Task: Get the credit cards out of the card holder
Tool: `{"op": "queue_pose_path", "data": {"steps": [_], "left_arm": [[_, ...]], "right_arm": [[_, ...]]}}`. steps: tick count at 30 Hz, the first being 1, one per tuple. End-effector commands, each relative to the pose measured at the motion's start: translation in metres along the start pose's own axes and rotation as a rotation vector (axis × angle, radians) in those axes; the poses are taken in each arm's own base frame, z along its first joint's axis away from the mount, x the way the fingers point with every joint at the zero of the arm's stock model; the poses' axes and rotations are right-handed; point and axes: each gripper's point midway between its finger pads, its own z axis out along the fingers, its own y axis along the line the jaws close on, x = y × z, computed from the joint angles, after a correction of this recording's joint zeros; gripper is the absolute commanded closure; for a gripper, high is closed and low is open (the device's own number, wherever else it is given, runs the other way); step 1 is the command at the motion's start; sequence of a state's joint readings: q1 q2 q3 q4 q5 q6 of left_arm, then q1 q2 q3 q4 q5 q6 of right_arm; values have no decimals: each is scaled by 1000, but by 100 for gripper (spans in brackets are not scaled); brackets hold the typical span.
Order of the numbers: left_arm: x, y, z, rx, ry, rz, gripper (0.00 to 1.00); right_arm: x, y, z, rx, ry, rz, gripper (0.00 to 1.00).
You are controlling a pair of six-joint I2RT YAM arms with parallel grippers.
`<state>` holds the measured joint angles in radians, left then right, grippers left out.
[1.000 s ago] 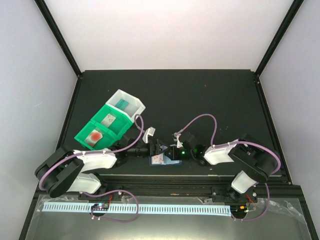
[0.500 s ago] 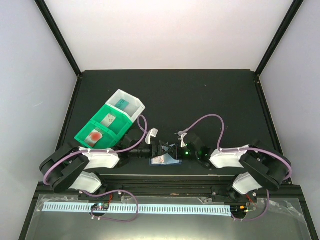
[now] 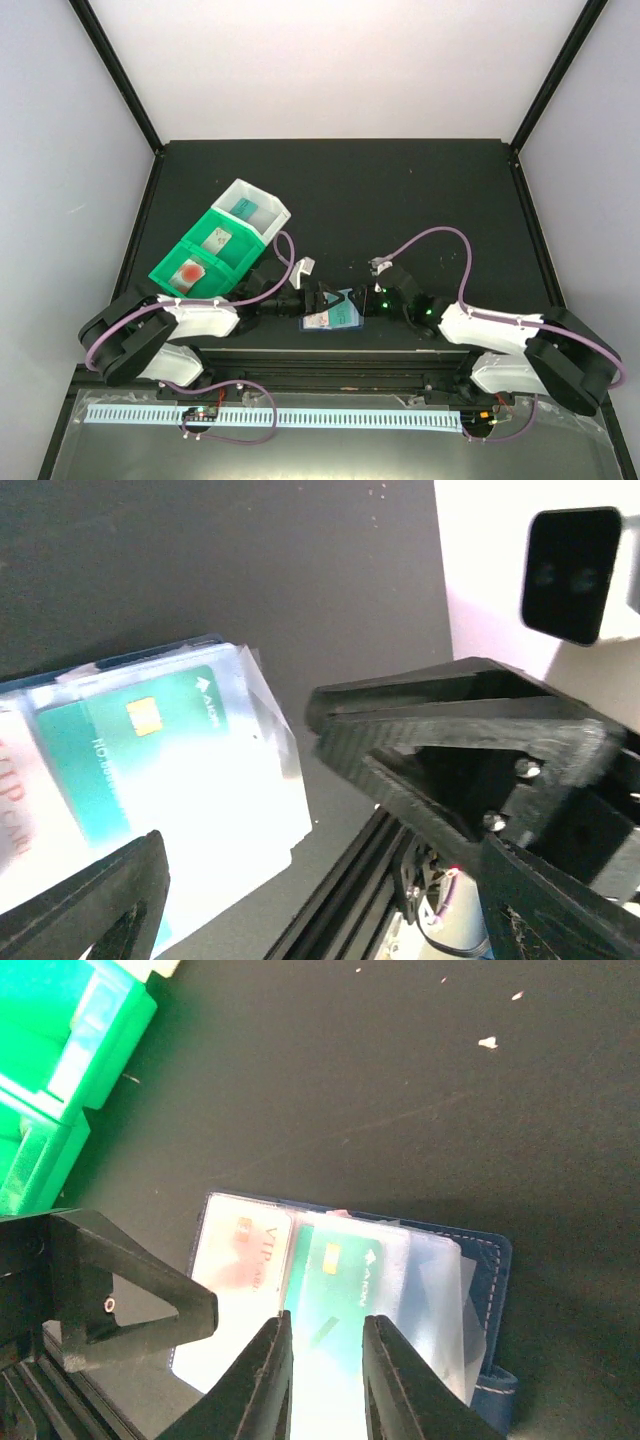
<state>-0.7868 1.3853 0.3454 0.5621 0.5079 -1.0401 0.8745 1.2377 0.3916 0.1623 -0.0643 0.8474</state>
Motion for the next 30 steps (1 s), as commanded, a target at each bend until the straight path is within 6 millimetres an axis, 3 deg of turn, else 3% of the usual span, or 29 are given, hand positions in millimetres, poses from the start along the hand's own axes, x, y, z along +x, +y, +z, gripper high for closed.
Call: {"op": "queue_pose_path", "data": {"steps": [1,10,19,24,30], "left_arm": [[-12,2,-1,-55,-45,34,17],[-11,21,1,-117,-41,14,32],[-10,35,5,-146,-36,-14,49],[-9,38,7,-153,-30,-14,53],[-8,47,7,-190,-21,-12,54]], "right_arm": [[-4,-9,-9,53,-25,-20,77],[-6,18,-11,-63,-1,-36,81],[4,22,3,-78,72,-44,85],[12,12,13,-29,122,-61,85],[32,-20,25,97,196,-44,86]]}}
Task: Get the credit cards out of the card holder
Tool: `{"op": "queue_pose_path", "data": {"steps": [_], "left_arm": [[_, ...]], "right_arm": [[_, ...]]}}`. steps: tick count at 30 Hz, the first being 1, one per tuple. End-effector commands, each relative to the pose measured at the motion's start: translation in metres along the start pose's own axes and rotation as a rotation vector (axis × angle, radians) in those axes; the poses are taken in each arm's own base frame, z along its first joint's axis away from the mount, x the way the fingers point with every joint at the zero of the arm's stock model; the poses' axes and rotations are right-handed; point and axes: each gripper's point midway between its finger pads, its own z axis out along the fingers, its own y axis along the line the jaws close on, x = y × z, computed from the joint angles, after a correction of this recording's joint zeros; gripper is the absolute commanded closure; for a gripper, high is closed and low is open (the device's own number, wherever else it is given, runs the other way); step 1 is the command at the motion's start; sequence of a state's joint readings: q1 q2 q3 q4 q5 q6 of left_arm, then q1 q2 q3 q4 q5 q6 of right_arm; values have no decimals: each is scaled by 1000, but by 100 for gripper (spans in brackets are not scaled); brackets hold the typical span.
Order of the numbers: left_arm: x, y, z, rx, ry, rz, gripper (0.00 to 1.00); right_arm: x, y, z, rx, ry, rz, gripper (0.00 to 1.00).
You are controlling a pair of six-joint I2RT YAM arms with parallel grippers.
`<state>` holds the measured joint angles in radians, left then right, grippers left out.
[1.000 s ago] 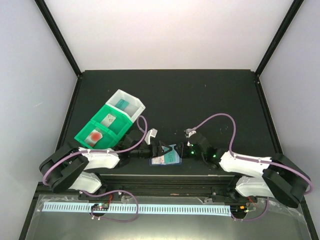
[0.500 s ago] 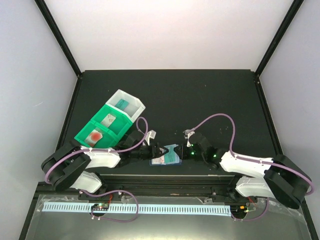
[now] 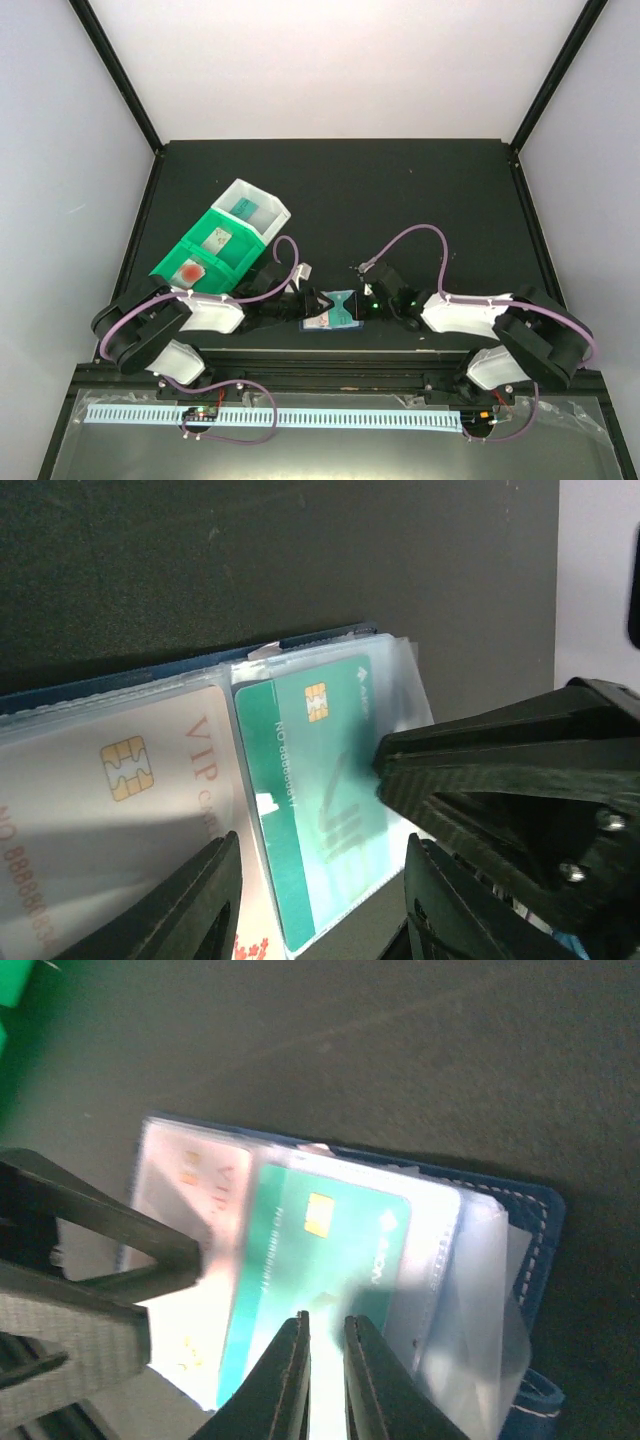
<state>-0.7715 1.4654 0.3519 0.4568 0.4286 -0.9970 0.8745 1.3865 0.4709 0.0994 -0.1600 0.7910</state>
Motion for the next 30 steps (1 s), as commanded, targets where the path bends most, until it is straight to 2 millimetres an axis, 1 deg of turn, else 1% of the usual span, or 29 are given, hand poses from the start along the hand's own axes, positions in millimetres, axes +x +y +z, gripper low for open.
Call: {"op": "queue_pose_path", "data": {"steps": [1,4,9,11,15,18,20,30], "left_arm": [[-12,-1,3,-28,-27,33,54],[-12,6,4,-60,-24,31,56],[-12,-1,6,-29,-15,19,57],[-12,0,6,-32,-14,15,57],[-12,9,6,-74,-23,-13,57],[-11,9,5,-66,-26,-19,57],[-10,9,6,-57,-19,-20,57],[-8,8,7,-51,-11,-24,57]], "right_arm": [[13,-20,7,73,47,10,87],[21,-27,13,94,77,27,87],[29,-34,16,102,92,54,88],[29,-36,15,104,83,61,89],[24,-33,10,101,60,56,89],[17,-30,5,115,44,36,88],[15,-30,3,122,39,32,88],[28,-43,11,163,84,44,88]]}}
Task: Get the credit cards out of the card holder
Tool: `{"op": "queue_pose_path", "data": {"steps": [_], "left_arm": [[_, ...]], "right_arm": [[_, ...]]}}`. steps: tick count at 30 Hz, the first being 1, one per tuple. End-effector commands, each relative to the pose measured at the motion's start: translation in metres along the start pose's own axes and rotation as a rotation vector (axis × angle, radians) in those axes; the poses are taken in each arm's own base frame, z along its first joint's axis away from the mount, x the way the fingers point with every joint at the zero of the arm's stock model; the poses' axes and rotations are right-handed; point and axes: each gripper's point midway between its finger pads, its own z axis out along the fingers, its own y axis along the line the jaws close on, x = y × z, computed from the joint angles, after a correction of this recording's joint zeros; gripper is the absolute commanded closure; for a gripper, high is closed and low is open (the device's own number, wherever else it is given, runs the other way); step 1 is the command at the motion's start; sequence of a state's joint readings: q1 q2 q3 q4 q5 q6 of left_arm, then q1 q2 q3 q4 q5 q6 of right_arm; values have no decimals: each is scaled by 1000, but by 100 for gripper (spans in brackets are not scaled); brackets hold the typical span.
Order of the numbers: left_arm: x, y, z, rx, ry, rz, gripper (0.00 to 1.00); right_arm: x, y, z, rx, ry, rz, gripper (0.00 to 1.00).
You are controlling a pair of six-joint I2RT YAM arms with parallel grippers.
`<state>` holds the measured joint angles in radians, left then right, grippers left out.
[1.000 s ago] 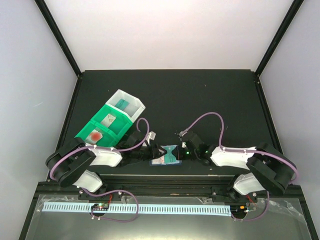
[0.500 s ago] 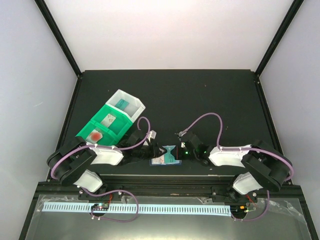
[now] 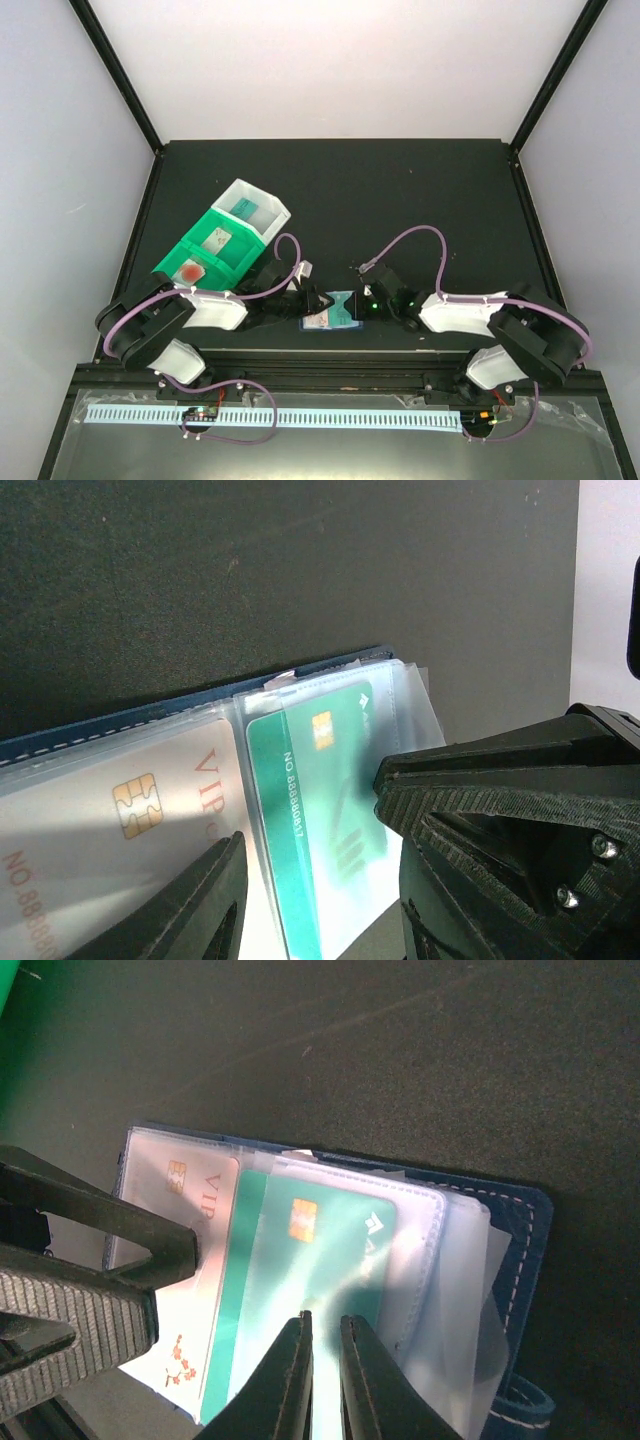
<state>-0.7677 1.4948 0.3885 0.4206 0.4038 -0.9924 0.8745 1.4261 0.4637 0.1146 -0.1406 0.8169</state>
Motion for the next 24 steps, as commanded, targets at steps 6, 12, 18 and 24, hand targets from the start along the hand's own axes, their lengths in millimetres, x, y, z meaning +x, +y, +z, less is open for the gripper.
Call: {"op": "queue_pose_path", "data": {"steps": [6,12,18,24], "left_arm": [[-3,3,1,-14,-9,-13,56],[-1,4,2,-16,-3,-19,57],[-2,1,2,-6,-3,-27,57],[1,2,3,-1,0,-43,57]], "right_arm": [[12,-27,-3,129,41,-6,87],[9,-27,-6,139,32,-14,87],[18,-33,3,147,67,-3,87],[28,-40,7,141,83,7,88]]}}
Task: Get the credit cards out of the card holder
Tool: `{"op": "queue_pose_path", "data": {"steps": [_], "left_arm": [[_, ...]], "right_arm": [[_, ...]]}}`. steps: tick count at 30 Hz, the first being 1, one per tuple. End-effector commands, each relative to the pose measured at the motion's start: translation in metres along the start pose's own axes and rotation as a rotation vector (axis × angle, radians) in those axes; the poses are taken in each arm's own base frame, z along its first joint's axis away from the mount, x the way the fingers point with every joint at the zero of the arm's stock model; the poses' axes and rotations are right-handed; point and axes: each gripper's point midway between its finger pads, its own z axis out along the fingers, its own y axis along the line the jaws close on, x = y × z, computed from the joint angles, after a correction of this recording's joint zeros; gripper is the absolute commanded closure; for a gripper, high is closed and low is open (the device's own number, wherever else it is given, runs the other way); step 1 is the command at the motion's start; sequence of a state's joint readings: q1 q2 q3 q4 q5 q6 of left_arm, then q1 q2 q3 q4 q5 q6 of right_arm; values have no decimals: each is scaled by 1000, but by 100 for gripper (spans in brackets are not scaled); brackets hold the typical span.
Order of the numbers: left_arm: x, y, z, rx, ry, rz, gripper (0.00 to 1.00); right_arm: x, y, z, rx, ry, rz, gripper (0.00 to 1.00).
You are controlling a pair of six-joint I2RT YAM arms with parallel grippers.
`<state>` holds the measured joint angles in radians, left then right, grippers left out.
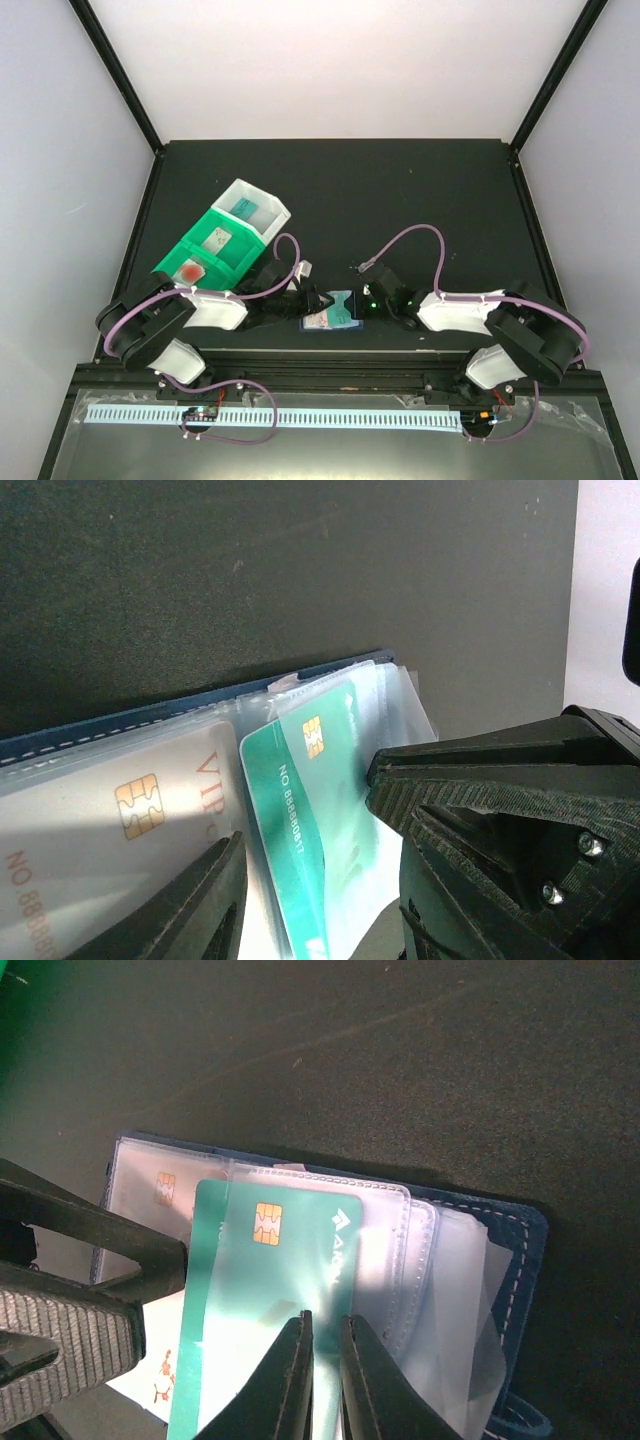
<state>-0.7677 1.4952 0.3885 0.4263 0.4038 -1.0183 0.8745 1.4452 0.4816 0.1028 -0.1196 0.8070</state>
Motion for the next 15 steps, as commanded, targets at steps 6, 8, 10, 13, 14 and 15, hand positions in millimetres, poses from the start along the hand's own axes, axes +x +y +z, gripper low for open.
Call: {"op": "queue_pose_path", "data": {"steps": [6,8,10,13,14,15], "left_arm": [[3,7,2,-4,-10,-39,58],[3,4,3,15,-16,-46,60],[2,2,4,24,-22,-49,63],[0,5,4,13,-37,-54,72],[0,5,4,12,-40,-54,74],[-1,5,4,12,-43,-53,76]], "right_arm": [[34,-38,6,109,87,24,88],[34,-38,6,107,88,24,88],[34,-39,6,108,85,23,88],[36,-41,7,107,84,17,88],[36,-41,6,107,83,15,88],[37,-41,6,107,86,14,88]]}}
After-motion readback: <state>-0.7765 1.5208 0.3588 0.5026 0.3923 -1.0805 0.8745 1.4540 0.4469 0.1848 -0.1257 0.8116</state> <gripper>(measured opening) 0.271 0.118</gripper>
